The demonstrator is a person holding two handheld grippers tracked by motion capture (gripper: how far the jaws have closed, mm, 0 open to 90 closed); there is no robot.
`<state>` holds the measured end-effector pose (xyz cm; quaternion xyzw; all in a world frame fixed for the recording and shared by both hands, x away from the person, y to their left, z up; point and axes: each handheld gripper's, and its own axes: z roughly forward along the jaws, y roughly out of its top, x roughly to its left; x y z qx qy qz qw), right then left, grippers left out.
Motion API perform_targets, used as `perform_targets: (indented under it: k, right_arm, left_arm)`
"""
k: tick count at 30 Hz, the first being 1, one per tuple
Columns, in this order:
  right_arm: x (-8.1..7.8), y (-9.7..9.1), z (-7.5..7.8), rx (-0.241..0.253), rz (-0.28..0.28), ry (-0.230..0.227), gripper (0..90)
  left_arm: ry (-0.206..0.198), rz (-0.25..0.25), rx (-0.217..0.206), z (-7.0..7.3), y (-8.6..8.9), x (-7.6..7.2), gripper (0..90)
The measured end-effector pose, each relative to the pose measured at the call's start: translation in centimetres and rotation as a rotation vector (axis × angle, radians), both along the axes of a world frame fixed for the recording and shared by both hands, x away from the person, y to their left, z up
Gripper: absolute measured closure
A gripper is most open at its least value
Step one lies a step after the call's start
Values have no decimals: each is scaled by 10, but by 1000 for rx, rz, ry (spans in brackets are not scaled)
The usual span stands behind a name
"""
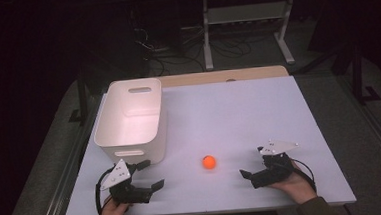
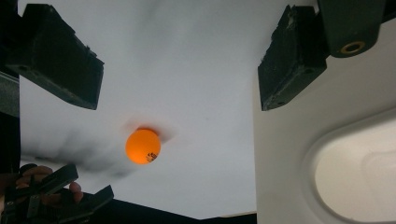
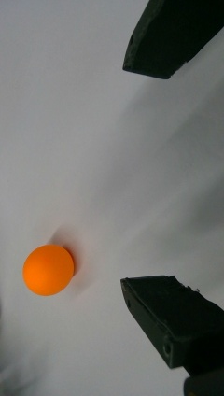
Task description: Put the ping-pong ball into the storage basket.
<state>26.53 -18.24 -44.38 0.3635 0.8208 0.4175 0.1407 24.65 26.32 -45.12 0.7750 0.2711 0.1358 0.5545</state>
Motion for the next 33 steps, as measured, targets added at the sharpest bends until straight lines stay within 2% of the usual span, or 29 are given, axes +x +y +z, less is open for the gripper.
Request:
perform_targets:
  k: [11, 33]
  right_arm:
    - [-3, -4, 3, 23, -11, -10, 0]
    - [0, 0, 6, 16, -16, -24, 0]
  left_arm:
    - [-12, 3, 0, 0, 0, -1, 140]
    - [-23, -3, 5, 0, 0, -2, 141]
